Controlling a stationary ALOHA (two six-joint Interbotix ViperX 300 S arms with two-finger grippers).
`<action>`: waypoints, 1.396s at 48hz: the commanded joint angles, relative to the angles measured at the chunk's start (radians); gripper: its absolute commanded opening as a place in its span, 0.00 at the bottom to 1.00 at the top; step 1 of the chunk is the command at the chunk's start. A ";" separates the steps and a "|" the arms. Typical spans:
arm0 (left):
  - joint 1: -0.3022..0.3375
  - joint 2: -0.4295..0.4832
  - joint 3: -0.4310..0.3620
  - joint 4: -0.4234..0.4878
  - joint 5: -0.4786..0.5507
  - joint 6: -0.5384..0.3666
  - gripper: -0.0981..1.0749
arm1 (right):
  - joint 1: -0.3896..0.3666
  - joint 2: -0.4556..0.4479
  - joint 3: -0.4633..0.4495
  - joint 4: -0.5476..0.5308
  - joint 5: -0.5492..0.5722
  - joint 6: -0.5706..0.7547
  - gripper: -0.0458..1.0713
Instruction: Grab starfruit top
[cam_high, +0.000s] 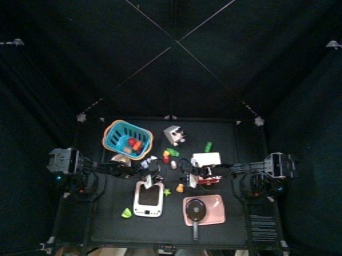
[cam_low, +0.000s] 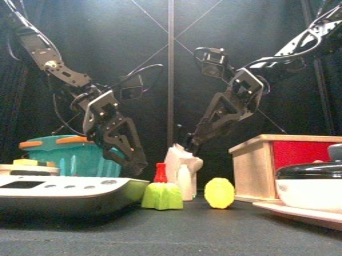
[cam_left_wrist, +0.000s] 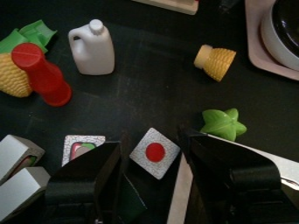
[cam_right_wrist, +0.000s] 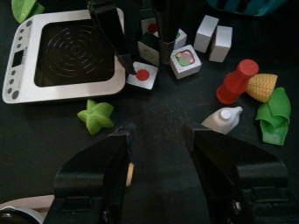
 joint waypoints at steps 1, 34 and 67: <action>-0.017 -0.054 -0.029 0.028 0.031 0.002 0.81 | 0.000 -0.015 -0.020 0.000 -0.003 0.000 0.79; -0.249 -0.163 -0.293 0.407 0.815 -0.132 0.81 | 0.000 0.021 -0.046 0.000 -0.003 0.002 0.79; -0.664 -0.132 -0.278 0.864 1.063 -0.988 0.81 | 0.012 0.043 -0.078 0.000 -0.003 0.000 0.79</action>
